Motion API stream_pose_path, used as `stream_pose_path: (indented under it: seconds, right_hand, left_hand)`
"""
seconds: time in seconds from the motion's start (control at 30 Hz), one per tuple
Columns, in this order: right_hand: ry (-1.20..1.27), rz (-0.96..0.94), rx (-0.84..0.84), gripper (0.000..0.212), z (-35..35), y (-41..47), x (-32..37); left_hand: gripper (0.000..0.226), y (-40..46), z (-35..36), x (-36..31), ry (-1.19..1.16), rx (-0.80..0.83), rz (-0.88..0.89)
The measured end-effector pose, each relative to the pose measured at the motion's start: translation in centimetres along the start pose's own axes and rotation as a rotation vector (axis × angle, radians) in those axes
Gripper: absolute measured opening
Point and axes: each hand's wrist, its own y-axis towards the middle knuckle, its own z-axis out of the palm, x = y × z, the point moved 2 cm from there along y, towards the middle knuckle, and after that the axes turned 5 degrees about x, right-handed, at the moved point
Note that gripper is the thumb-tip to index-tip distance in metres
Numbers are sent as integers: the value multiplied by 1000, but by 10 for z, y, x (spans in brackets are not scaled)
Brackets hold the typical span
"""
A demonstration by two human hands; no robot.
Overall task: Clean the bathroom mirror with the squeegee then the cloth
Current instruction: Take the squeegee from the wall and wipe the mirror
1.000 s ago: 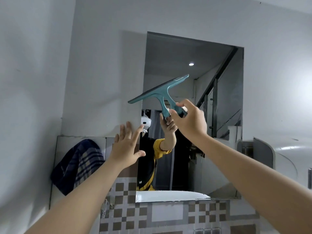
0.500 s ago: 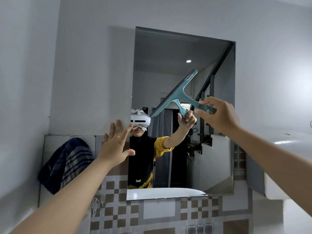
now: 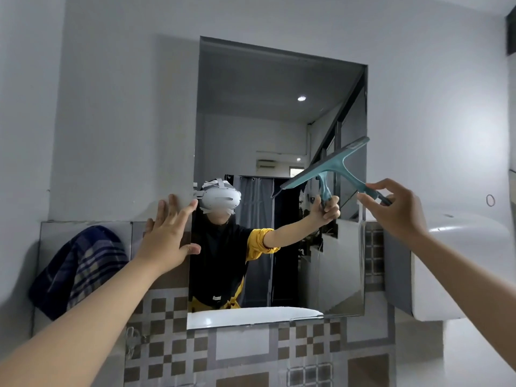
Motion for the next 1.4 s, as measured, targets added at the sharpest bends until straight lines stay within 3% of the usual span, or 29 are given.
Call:
stream_pose_path:
  seconds: [0.6, 1.0, 1.27, 1.4]
  right_hand:
    - [167, 310, -58, 24, 60, -53, 41]
    - [629, 642, -76, 20, 97, -61, 117]
    - [847, 630, -3, 19, 149, -92, 190]
    - [742, 556, 25, 23, 188, -109, 215]
  left_hand:
    - [99, -2, 0, -6, -3, -4, -36]
    - [83, -22, 14, 2, 54, -76, 36]
    - [112, -36, 21, 17, 139, 12, 103]
    - [113, -38, 25, 21, 146, 43, 87]
